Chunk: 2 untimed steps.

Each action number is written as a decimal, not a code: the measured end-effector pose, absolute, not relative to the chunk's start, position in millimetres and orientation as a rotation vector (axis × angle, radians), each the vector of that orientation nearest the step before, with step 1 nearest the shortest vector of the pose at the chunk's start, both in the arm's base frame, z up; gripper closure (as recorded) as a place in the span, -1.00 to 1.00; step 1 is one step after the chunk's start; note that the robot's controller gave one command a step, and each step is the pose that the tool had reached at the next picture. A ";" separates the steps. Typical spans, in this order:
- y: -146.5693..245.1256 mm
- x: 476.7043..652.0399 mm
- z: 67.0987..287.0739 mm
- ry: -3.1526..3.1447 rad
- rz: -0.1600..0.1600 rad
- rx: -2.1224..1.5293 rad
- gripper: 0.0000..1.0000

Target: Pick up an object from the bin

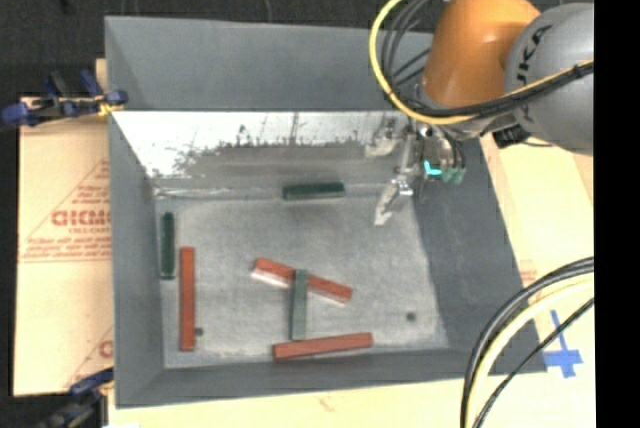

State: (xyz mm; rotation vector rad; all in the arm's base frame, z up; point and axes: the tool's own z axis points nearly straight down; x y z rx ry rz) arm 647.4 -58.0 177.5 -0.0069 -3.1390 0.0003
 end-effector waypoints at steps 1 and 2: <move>-58.2 649.2 182.3 -3.147 0.003 -0.006 -1.00; -22.4 633.6 133.4 -3.147 0.004 0.136 -1.00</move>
Offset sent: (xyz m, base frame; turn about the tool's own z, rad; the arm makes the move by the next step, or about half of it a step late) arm -0.0319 0.0765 -0.0966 -0.1863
